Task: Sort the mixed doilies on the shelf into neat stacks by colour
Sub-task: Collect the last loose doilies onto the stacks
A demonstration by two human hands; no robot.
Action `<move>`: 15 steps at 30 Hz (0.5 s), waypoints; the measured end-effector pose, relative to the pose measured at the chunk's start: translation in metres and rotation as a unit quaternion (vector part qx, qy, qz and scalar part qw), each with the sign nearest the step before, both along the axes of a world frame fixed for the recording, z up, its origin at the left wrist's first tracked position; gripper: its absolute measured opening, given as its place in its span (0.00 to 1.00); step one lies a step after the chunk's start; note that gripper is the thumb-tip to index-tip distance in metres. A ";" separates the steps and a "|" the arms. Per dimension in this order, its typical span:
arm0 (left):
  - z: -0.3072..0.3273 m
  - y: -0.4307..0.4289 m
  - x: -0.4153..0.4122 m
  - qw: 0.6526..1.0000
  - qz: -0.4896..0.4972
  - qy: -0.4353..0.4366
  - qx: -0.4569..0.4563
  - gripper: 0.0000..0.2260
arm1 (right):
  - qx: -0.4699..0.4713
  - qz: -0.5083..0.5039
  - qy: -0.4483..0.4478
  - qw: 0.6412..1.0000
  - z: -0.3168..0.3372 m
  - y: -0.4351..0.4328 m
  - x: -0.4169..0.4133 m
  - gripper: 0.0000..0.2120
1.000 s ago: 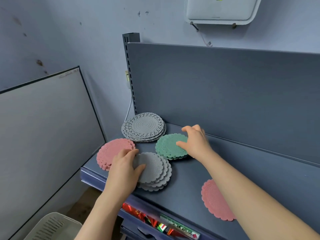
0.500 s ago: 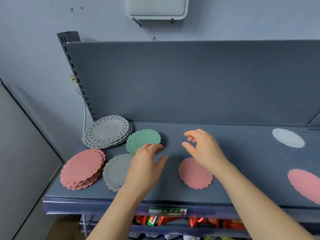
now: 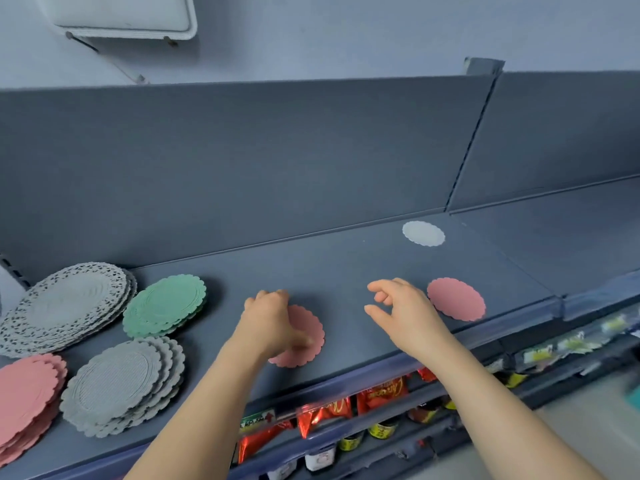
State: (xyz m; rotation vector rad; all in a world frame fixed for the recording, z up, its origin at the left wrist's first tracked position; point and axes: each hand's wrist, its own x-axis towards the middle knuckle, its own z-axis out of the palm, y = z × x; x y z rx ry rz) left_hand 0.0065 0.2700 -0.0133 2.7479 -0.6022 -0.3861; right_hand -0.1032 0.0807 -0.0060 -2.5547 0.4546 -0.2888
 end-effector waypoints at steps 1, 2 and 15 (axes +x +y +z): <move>0.003 -0.002 0.000 1.000 -0.001 -0.001 0.006 0.23 | -0.001 -0.006 -0.002 1.000 -0.001 -0.007 -0.004 0.17; 0.006 -0.005 0.000 1.000 -0.008 -0.007 0.016 0.20 | 0.000 -0.011 -0.002 1.000 -0.002 -0.015 -0.007 0.17; 0.021 -0.125 -0.034 0.987 0.019 -0.044 -0.154 0.19 | -0.026 -0.039 0.198 0.979 -0.006 -0.163 -0.019 0.37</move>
